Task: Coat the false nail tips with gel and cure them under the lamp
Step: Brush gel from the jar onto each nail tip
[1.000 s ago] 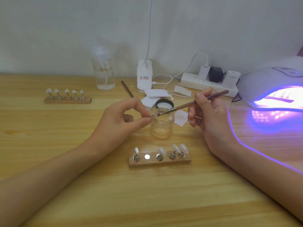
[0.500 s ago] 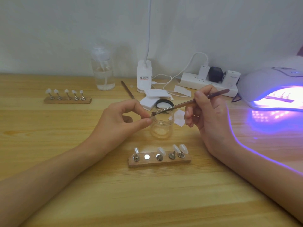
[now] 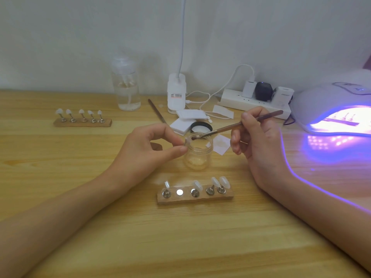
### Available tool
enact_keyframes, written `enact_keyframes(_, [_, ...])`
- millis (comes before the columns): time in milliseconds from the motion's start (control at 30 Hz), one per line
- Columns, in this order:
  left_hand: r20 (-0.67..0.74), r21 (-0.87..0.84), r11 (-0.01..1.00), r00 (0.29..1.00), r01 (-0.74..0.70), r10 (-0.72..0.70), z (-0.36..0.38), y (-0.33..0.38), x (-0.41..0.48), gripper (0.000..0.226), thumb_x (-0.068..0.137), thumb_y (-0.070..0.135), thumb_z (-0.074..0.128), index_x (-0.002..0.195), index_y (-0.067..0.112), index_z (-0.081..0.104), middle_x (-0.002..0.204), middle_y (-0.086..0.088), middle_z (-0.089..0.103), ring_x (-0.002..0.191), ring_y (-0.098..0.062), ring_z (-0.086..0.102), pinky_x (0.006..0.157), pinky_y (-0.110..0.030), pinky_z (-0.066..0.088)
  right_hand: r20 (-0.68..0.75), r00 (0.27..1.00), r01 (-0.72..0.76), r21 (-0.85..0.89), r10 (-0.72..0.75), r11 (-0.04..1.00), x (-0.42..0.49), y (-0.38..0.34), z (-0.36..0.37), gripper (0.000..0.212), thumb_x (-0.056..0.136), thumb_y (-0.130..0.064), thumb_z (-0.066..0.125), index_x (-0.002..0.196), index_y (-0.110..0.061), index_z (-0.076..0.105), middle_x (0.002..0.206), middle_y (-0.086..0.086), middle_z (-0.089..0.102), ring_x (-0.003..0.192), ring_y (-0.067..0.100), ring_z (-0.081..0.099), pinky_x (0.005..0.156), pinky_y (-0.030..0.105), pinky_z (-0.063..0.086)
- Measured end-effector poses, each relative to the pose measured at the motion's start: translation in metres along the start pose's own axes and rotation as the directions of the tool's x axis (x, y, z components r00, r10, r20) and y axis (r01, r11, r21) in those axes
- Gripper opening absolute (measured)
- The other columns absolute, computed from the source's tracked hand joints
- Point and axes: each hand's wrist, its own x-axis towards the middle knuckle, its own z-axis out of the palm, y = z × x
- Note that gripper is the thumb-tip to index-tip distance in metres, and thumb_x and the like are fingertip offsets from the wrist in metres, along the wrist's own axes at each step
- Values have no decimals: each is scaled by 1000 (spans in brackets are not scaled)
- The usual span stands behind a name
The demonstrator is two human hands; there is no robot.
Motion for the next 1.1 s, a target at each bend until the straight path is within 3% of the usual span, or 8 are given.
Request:
enact_keyframes(133, [2, -6, 1000, 1000, -1, 1, 0, 0, 0, 13, 76, 25, 82, 72, 25, 69, 85, 14, 73, 49, -2, 44, 55, -8, 39, 77, 997, 11, 55, -15, 998, -1, -1, 3, 16, 101, -21, 49, 85, -18, 45, 57, 2, 59, 46, 16, 53, 45, 22, 44])
enact_keyframes(267, [2, -10, 1000, 1000, 1, 0, 0, 1, 0, 14, 75, 24, 82, 71, 25, 69, 83, 13, 73, 48, 1, 46, 55, -8, 39, 11, 1000, -5, -31, 5, 999, -1, 0, 1, 19, 103, -17, 48, 85, -18, 46, 55, 2, 57, 45, 15, 51, 44, 22, 42])
enact_keyframes(433, [0, -3, 1000, 1000, 15, -15, 0, 1, 0, 13, 74, 29, 82, 72, 24, 70, 86, 13, 74, 50, -4, 45, 56, -9, 41, 62, 998, 5, 70, -10, 998, -1, -1, 3, 17, 102, -19, 47, 85, -17, 44, 56, 2, 58, 45, 15, 52, 45, 22, 44])
enact_keyframes(600, [-5, 1, 1000, 1000, 9, -9, 0, 1, 1, 13, 74, 29, 82, 71, 26, 70, 86, 12, 73, 53, 4, 51, 58, -9, 43, 18, 1000, -2, -48, 3, 999, -1, 1, 2, 20, 103, -16, 48, 84, -18, 46, 54, 1, 57, 44, 15, 50, 43, 22, 41])
enact_keyframes(700, [-1, 18, 1000, 1000, 5, -5, 1, 1, 1, 13, 75, 27, 82, 71, 28, 70, 87, 13, 74, 58, 8, 56, 61, -11, 43, 3, 1000, 18, -6, -18, 1000, 0, -1, 2, 19, 103, -17, 47, 85, -18, 44, 54, 1, 57, 44, 15, 50, 43, 22, 41])
enact_keyframes(833, [3, 2, 1000, 1000, 0, 0, 0, 0, 1, 13, 74, 27, 83, 72, 26, 70, 87, 12, 74, 54, 6, 53, 58, -10, 43, 69, 997, 33, 59, -37, 998, -1, -2, 4, 16, 102, -19, 47, 86, -17, 44, 56, 2, 59, 46, 16, 53, 45, 23, 44])
enact_keyframes(1100, [5, -3, 1000, 1000, -17, 17, 0, -1, 2, 13, 74, 28, 83, 71, 28, 70, 85, 13, 73, 50, 4, 49, 56, -7, 40, 37, 999, 19, -31, -18, 999, -1, 0, 3, 18, 103, -17, 49, 85, -17, 46, 55, 3, 58, 44, 17, 52, 44, 24, 44])
